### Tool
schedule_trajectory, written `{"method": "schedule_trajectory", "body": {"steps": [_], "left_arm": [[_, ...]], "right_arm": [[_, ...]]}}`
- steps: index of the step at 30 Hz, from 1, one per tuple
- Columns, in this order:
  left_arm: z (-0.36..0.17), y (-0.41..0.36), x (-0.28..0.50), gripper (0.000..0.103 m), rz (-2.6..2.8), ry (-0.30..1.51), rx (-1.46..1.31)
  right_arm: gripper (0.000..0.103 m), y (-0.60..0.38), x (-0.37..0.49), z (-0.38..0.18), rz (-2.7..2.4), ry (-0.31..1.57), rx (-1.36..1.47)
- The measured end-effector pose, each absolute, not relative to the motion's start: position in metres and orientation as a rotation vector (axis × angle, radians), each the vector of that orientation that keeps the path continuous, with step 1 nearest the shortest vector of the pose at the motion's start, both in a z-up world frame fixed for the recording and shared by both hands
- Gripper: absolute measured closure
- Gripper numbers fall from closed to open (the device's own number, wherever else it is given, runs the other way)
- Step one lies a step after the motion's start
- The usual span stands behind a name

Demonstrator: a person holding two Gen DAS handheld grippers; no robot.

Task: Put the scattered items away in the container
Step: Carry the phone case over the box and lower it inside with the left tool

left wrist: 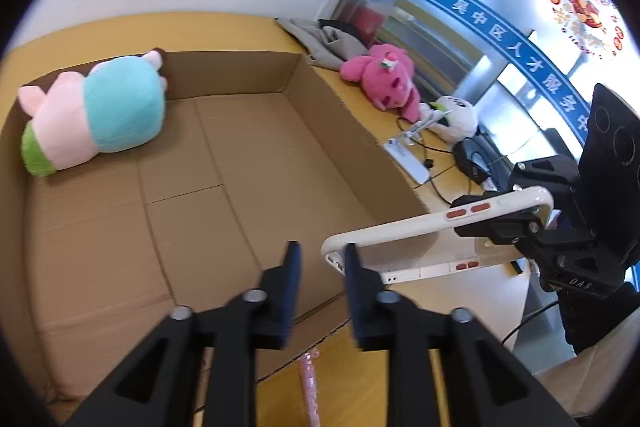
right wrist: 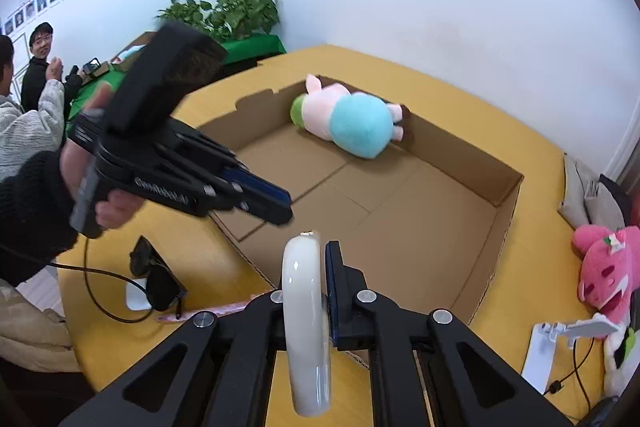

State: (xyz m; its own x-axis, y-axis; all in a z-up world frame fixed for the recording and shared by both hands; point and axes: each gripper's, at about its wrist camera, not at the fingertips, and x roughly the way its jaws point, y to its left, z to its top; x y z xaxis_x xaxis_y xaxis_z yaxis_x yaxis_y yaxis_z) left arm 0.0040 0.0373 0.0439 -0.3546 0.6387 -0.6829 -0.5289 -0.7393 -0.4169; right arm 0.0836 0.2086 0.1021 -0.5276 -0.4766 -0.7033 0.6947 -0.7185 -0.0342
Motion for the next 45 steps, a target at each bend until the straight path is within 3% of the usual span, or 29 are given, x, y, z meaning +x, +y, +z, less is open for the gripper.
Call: {"method": "schedule_trajectory", "body": {"steps": [2, 11, 13, 15, 19, 20, 28, 31, 36, 43, 44, 45], "left_arm": [[0.043, 0.038, 0.004, 0.042, 2.104, -0.192, -1.118], [0.044, 0.034, 0.01, 0.042, 2.005, -0.292, -1.004], [0.046, 0.034, 0.012, 0.044, 1.972, -0.315, -0.986], [0.047, 0.036, 0.014, 0.064, 1.949, -0.32, -0.98], [0.051, 0.033, 0.016, 0.082, 1.986, -0.316, -0.977], [0.051, 0.029, 0.015, 0.094, 1.997, -0.331, -0.984], [0.067, 0.01, 0.013, 0.099, 2.076, -0.362, -1.009], [0.07, 0.006, 0.012, 0.099, 2.128, -0.328, -1.044], [0.065, 0.0, 0.009, 0.098, 2.202, -0.264, -1.129], [0.05, -0.007, 0.0, 0.098, 2.266, -0.233, -1.239], [0.048, -0.009, -0.002, 0.098, 2.274, -0.234, -1.253], [0.046, -0.01, -0.004, 0.098, 2.28, -0.233, -1.265]], "right_arm": [[0.098, 0.208, 0.085, 0.109, -2.232, 0.403, 0.887], [0.099, 0.209, 0.091, 0.134, -2.205, 0.349, 0.834], [0.099, 0.211, 0.091, 0.139, -2.198, 0.321, 0.822], [0.099, 0.213, 0.09, 0.143, -2.186, 0.288, 0.814], [0.098, 0.216, 0.089, 0.146, -2.193, 0.272, 0.794], [0.098, 0.218, 0.088, 0.147, -2.192, 0.263, 0.792], [0.096, 0.225, 0.077, 0.138, -2.164, 0.245, 0.822], [0.085, 0.229, 0.066, 0.129, -2.179, 0.225, 0.858], [0.079, 0.233, 0.05, 0.108, -2.201, 0.213, 0.959], [0.079, 0.237, 0.021, 0.068, -2.253, 0.156, 1.174], [0.081, 0.237, 0.017, 0.063, -2.263, 0.154, 1.197], [0.09, 0.237, 0.013, 0.058, -2.268, 0.141, 1.219]]}}
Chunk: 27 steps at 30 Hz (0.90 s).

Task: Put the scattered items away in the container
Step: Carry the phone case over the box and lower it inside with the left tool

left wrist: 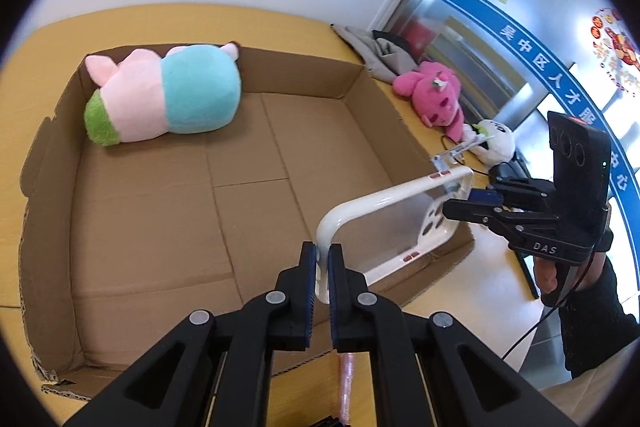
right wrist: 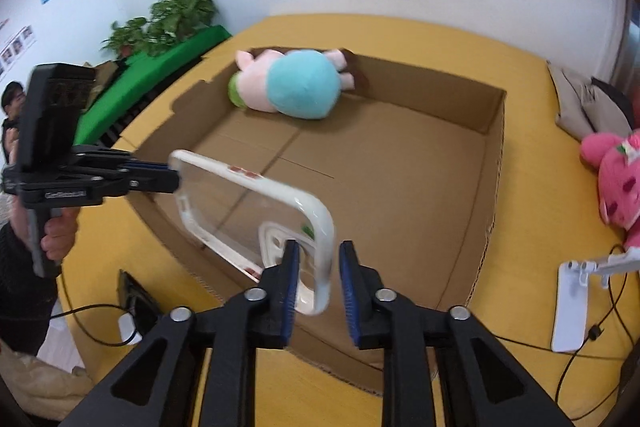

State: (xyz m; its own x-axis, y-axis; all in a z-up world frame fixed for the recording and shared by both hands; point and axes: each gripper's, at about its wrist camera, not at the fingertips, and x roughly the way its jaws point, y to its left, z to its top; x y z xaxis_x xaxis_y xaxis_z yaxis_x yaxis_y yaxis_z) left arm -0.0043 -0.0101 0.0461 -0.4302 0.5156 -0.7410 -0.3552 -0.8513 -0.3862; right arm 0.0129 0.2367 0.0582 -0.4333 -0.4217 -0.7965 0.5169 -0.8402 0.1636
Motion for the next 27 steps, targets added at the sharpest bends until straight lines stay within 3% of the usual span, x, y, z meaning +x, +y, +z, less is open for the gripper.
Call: {"method": "schedule_trajectory", "body": {"steps": [18, 27], "left_arm": [[0.049, -0.069, -0.057, 0.098, 2.434, -0.203, -1.408], [0.033, -0.088, -0.104, 0.099, 2.488, -0.088, -1.596]], "right_arm": [[0.095, 0.177, -0.044, 0.043, -2.284, 0.011, 1.217], [0.094, 0.137, -0.08, 0.031, -2.26, -0.07, 1.292]]}}
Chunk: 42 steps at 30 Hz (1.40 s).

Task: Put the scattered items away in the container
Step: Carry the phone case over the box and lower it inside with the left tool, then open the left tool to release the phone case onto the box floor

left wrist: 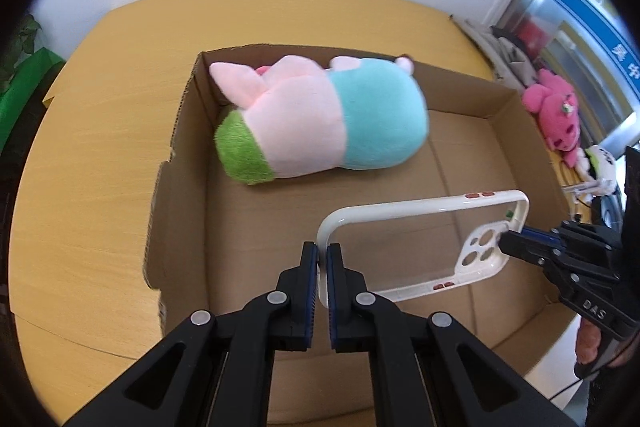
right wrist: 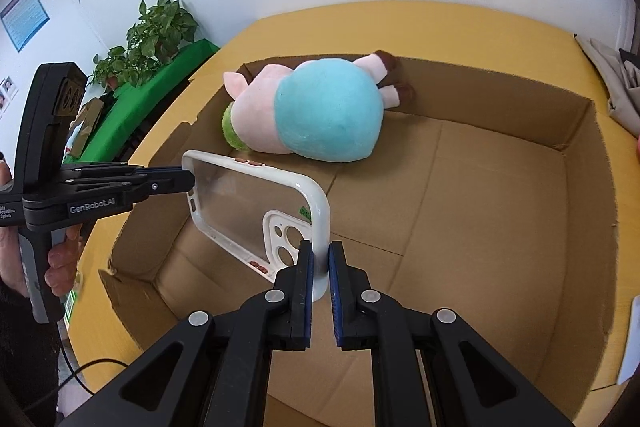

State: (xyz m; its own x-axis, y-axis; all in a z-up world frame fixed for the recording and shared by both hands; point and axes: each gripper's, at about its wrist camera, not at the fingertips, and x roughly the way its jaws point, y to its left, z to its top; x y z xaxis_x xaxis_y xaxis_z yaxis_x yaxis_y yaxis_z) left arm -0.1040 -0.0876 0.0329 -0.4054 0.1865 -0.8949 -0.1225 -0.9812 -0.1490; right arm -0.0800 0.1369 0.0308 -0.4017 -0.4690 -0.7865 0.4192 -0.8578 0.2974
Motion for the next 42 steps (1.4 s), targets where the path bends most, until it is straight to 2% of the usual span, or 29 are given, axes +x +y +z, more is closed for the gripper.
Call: {"method": "schedule_trajectory", "body": {"steps": [11, 16, 26, 27, 28, 29, 30, 31, 34, 36, 39, 42], "left_arm": [[-0.011, -0.101, -0.142, 0.1, 2.468, 0.028, -1.881], [-0.018, -0.101, -0.147, 0.1, 2.464, 0.071, -1.921], [-0.022, -0.107, -0.135, 0.098, 2.477, 0.022, -1.898], [-0.017, -0.108, -0.132, 0.098, 2.496, 0.013, -1.871], [-0.01, -0.109, -0.127, 0.097, 2.521, 0.012, -1.839], [-0.002, -0.109, -0.12, 0.095, 2.547, 0.016, -1.804], [0.007, -0.11, -0.113, 0.089, 2.57, 0.015, -1.765], [0.018, -0.11, -0.103, 0.085, 2.596, 0.007, -1.714], [0.054, -0.109, -0.063, 0.062, 2.689, -0.006, -1.523], [0.072, -0.104, -0.038, 0.041, 2.751, 0.006, -1.403], [0.097, -0.091, -0.005, 0.028, 2.815, 0.053, -1.22], [0.111, -0.067, 0.021, 0.025, 2.847, 0.055, -1.068]], "right_arm": [[0.094, 0.107, -0.114, -0.011, -2.182, -0.17, 1.493], [0.093, 0.107, -0.126, -0.026, -2.152, -0.247, 1.557], [0.087, 0.106, -0.131, -0.04, -2.125, -0.198, 1.603], [0.078, 0.106, -0.131, -0.038, -2.128, -0.187, 1.593], [0.057, 0.108, -0.13, -0.034, -2.145, -0.167, 1.578], [0.043, 0.107, -0.13, -0.03, -2.171, -0.159, 1.57], [0.023, 0.112, -0.127, -0.023, -2.209, -0.159, 1.549], [0.015, 0.116, -0.125, -0.018, -2.223, -0.157, 1.526], [0.012, 0.129, -0.106, 0.005, -2.267, -0.136, 1.433], [0.007, 0.133, -0.087, 0.023, -2.318, -0.102, 1.344], [0.0, 0.137, -0.039, 0.052, -2.441, 0.021, 1.167], [0.0, 0.143, 0.0, 0.067, -2.514, 0.074, 1.067]]}}
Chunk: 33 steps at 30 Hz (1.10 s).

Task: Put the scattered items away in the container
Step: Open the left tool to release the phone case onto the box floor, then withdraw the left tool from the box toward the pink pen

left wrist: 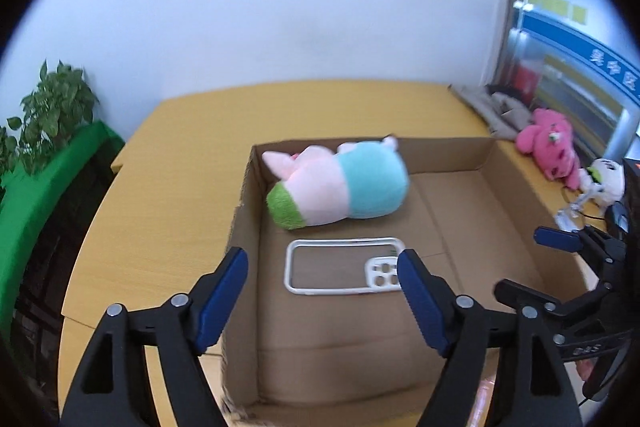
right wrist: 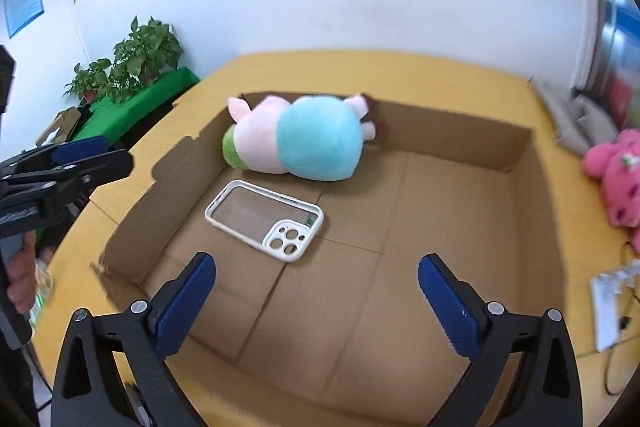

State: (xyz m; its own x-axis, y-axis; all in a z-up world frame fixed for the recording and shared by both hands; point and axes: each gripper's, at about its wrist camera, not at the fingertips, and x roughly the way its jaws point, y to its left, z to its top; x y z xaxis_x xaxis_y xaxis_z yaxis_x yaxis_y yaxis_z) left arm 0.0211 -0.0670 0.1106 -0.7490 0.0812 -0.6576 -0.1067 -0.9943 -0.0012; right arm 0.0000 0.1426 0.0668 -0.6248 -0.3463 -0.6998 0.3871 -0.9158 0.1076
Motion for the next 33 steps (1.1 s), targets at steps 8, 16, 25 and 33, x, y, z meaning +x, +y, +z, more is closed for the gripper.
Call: {"method": "schedule_trajectory", "body": {"steps": [8, 16, 25, 33], "left_arm": [[0.111, -0.041, 0.09, 0.025, 2.897, -0.004, -0.937], [0.102, -0.013, 0.144, 0.025, 2.802, -0.013, -0.91], [0.062, 0.02, 0.172, 0.025, 2.655, 0.001, -0.97], [0.004, 0.042, 0.181, 0.025, 2.496, -0.014, -1.106]], "right_arm": [[0.0, 0.17, 0.054, 0.085, -2.653, 0.004, 0.984], [0.0, 0.177, 0.087, 0.094, -2.703, 0.012, 0.961], [0.0, 0.191, 0.112, 0.08, -2.695, -0.015, 0.986], [0.0, 0.211, 0.125, 0.029, -2.618, -0.144, 1.142]]}}
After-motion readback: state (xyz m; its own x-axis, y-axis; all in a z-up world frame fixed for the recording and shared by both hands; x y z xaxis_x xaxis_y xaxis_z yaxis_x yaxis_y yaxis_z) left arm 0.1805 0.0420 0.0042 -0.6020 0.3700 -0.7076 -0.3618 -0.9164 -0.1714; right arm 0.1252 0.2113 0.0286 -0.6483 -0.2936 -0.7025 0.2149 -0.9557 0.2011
